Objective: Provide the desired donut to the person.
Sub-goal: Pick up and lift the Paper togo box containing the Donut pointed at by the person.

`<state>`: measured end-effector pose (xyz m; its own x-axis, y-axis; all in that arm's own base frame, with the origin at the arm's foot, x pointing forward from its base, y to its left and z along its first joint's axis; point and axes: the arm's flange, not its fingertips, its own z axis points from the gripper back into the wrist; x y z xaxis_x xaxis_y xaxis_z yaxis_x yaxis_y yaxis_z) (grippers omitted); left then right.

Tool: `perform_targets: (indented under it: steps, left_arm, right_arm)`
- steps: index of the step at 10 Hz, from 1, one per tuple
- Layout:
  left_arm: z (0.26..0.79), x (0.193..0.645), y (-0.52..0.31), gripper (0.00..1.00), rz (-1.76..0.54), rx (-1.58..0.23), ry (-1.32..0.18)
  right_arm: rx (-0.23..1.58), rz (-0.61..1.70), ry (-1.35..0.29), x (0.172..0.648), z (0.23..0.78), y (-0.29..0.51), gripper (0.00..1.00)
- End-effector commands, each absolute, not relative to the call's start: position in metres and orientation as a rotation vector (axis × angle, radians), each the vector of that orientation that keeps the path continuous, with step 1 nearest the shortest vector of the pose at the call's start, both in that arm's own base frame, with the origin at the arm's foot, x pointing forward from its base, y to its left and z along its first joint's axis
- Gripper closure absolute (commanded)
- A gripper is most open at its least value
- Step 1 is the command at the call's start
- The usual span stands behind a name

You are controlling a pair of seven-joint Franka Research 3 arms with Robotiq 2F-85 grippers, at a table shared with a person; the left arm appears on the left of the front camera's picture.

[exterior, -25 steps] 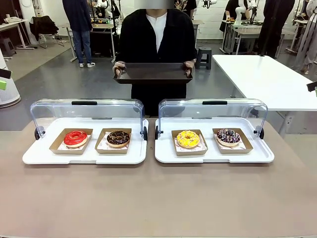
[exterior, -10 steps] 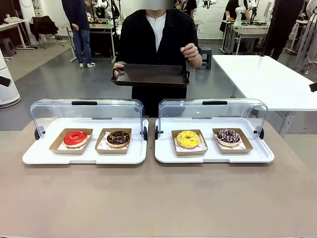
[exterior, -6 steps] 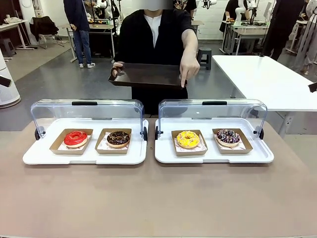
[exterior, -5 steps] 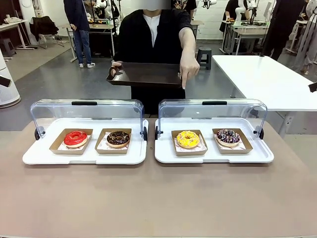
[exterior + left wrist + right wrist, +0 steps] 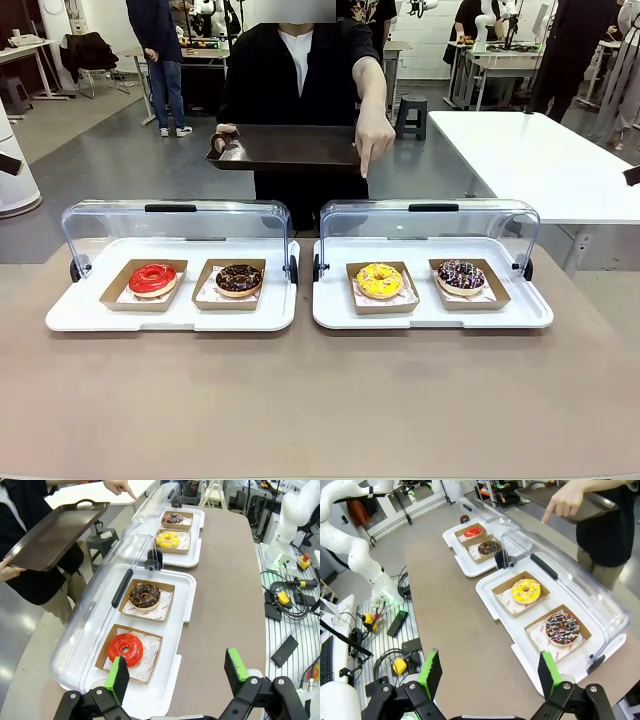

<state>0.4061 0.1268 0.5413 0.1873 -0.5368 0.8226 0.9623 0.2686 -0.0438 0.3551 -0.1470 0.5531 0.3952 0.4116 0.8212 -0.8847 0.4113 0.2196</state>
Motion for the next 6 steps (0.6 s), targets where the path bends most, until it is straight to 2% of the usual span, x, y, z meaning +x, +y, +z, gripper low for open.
perform_targets:
  steps: [1, 6]
  left_arm:
    - [0.5415, 0.4070, 0.1268, 0.00, -1.173, -0.667, -0.811]
    - [0.5415, 0.4070, 0.1268, 0.00, -1.173, -0.667, -0.811]
  right_arm:
    - [0.748, 0.929, -0.778, 0.3571, 0.5530, -0.1469, 0.00]
    - [0.748, 0.929, -0.778, 0.3571, 0.5530, -0.1469, 0.00]
